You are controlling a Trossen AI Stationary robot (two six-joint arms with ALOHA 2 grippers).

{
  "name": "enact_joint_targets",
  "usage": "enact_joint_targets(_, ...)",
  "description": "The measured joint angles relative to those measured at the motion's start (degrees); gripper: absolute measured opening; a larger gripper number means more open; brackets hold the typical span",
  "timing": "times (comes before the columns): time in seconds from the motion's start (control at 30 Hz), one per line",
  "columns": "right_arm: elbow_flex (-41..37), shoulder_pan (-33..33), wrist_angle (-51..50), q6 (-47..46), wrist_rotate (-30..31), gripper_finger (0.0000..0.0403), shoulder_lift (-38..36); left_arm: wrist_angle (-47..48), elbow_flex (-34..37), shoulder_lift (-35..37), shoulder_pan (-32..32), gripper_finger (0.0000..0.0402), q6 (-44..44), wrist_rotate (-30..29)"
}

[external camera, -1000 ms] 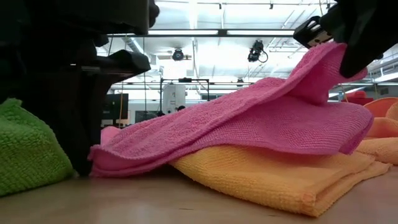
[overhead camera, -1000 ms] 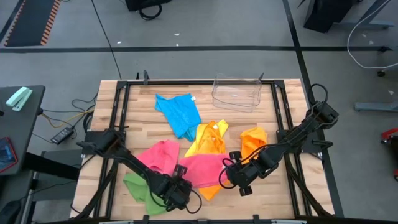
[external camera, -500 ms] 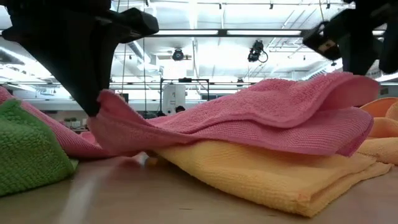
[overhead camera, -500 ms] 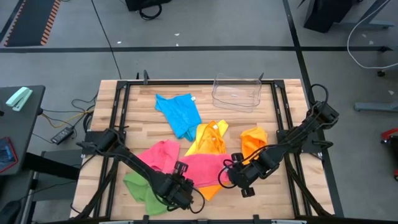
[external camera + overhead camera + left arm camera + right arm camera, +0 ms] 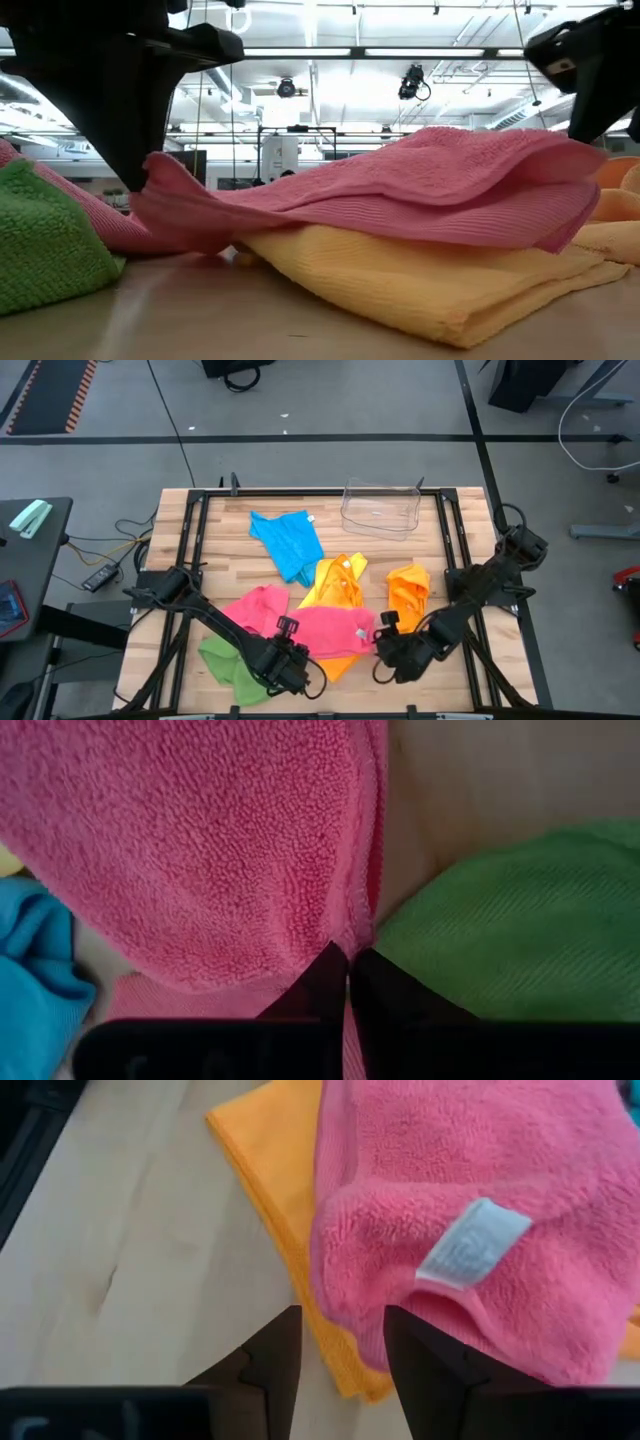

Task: Fold microfiber towels
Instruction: Fold the top pink microfiber cloth

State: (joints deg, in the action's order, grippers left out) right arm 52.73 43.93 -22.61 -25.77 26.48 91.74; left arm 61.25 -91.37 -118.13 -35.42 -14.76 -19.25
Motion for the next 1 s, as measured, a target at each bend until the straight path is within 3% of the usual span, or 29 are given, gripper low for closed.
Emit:
enact_joint_targets(0.13,0.0,1.7,-0.9,-0.1,3.8,0.0151,0.4,0.1,0.0,0.0,0.0,0.0007,0.0,0.0)
enact_joint_targets(0.4,0.0,3.6,6.5,11.8,8.3,0.0151,4.9,0.0,0.0,0.0,0.5,0.0037,-1.5,0.0)
enact_joint_targets(0.67,0.2,3.6,6.2,14.4,17.0,0.0142,9.9,-0.2,0.0,0.1,0.5,0.0013,-1.3,0.0)
enact_joint_targets(0.77,0.2,3.6,6.1,14.8,17.4,0.0119,9.5,-0.3,0.0,0.1,0.5,0.0012,-1.3,0.0)
enact_joint_targets(1.0,0.2,3.6,5.5,15.7,16.0,0.0018,6.4,-0.4,0.0,0.1,0.6,0.0033,-1.2,0.0)
